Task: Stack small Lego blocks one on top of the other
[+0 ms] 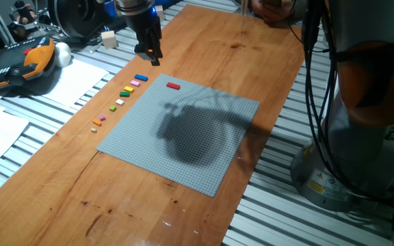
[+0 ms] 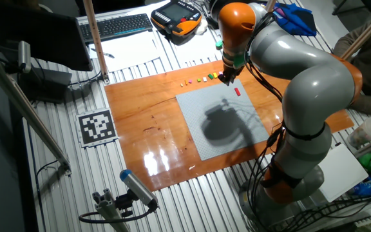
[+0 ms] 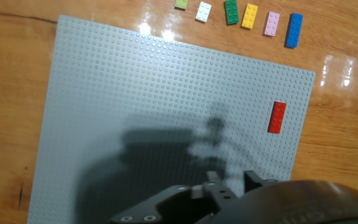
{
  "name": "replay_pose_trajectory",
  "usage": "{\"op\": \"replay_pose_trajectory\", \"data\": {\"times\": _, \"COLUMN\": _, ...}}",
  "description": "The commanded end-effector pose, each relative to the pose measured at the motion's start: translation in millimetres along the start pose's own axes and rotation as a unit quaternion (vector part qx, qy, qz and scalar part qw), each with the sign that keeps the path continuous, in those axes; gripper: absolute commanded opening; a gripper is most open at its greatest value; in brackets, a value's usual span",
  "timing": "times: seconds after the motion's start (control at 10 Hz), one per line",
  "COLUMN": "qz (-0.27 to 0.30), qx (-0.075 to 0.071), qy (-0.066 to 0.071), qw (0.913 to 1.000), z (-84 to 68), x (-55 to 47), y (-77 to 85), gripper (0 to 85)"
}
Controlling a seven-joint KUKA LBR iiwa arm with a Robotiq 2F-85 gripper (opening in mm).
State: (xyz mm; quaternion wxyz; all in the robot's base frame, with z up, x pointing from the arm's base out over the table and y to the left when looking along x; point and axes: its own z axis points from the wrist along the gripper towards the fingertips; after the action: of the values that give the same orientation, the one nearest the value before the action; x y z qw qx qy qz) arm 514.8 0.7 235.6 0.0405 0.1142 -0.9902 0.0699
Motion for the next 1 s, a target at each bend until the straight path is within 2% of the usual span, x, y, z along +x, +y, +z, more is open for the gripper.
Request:
{"op": "replay_pose_trajectory", "data": {"times": 0.0, "qz": 0.001, "qx": 0.0, "qy": 0.0, "qw": 1.0, "z": -0.1, "x": 0.0, "y": 0.0, "gripper": 0.0}}
{"op": "replay_pose_trajectory", "data": {"times": 0.9, "qz": 0.014, "qx": 0.0, "qy": -0.001, "qw": 0.9999, "z": -0.2, "x": -0.1, "y": -0.4, "gripper": 0.0}}
